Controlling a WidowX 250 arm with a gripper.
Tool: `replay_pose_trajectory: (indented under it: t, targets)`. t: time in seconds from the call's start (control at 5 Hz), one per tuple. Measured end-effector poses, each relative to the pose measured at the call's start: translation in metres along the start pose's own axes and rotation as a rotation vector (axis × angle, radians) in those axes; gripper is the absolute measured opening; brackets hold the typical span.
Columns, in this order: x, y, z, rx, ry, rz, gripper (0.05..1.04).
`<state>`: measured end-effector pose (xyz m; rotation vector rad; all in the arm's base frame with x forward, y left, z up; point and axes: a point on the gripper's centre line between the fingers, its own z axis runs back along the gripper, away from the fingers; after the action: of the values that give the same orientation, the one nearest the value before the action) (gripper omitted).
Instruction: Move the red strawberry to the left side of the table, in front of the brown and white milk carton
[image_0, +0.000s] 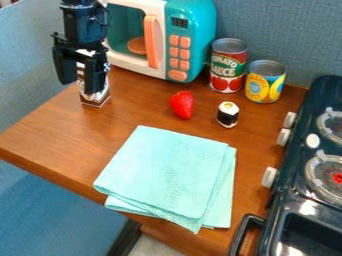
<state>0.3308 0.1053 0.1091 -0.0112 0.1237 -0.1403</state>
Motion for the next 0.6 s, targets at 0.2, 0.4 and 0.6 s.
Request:
replay_pose_trajectory:
  t: [0.2, 0.4, 0.6]
  targets:
    - [-0.001, -0.002, -0.016, -0.022, 0.044, -0.003, 1.001]
    - [0.015, -0.018, -0.017, -0.029, -0.004, -0.030, 1.001]
    - [0.042, -0.044, -0.006, 0.000, -0.094, -0.056, 1.001]
